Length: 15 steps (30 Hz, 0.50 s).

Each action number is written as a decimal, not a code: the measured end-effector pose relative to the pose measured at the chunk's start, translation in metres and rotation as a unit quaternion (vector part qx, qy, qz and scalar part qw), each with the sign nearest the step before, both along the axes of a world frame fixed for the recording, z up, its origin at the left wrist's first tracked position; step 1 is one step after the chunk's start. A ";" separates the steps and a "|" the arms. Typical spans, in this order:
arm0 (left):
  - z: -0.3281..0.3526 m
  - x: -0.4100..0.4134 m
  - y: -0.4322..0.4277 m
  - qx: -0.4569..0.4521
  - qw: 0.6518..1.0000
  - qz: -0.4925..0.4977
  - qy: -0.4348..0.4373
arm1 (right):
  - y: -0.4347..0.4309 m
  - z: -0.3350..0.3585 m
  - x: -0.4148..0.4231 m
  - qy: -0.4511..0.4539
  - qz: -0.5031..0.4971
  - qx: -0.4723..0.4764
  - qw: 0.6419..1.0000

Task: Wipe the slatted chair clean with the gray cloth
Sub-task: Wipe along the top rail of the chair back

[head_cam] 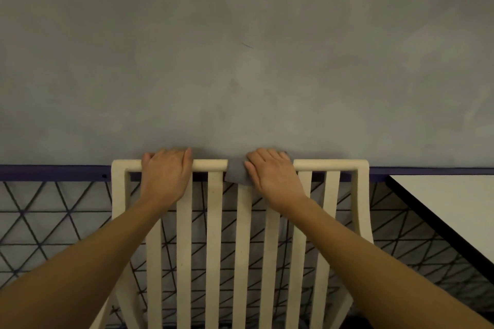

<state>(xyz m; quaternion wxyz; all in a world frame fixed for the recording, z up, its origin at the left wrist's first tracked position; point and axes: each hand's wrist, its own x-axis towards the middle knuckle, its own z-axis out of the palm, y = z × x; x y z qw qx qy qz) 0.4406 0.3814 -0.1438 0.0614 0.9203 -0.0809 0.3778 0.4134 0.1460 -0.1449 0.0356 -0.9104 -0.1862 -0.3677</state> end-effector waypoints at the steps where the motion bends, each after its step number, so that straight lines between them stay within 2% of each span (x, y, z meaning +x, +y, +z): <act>1: 0.000 0.000 -0.001 -0.002 1.000 -0.004 0.001 | -0.011 -0.002 -0.001 0.013 0.014 0.005 1.000; 4: -0.001 0.002 0.000 -0.002 1.000 -0.011 -0.023 | -0.041 -0.003 -0.008 0.042 0.018 -0.011 0.999; 9: -0.001 0.002 0.000 0.017 1.000 -0.009 -0.012 | -0.089 -0.005 -0.020 0.071 -0.010 -0.001 0.997; 15: -0.001 0.002 0.002 0.036 0.999 0.004 -0.024 | -0.132 -0.009 -0.036 0.044 -0.057 0.099 0.992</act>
